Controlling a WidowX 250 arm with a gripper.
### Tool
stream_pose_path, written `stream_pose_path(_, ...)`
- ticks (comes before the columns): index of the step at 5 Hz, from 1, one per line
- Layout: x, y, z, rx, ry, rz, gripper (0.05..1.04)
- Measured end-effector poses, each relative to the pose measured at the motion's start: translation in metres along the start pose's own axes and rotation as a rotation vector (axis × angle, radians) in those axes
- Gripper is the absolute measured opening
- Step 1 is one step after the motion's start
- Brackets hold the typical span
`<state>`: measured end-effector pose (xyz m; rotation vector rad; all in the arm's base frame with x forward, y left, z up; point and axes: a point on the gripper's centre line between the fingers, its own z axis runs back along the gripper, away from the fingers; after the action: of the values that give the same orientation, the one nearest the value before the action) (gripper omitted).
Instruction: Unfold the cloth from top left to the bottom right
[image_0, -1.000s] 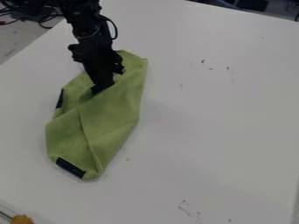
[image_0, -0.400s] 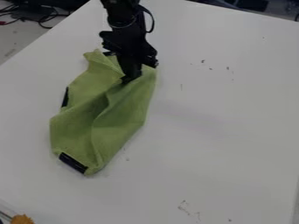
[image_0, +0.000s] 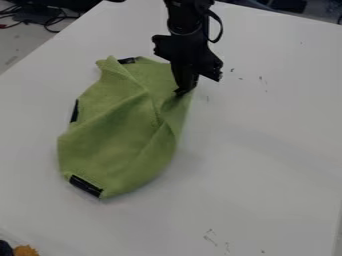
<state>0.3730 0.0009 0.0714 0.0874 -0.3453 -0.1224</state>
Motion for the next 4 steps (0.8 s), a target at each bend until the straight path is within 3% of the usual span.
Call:
stream_pose_path(2, 0.019, -0.042, -0.010, -0.015, -0.009, -0.002, 0.054)
stream_pose_path(4, 0.027, -0.061, -0.044, -0.065, 0.026, 0.026, 0.054)
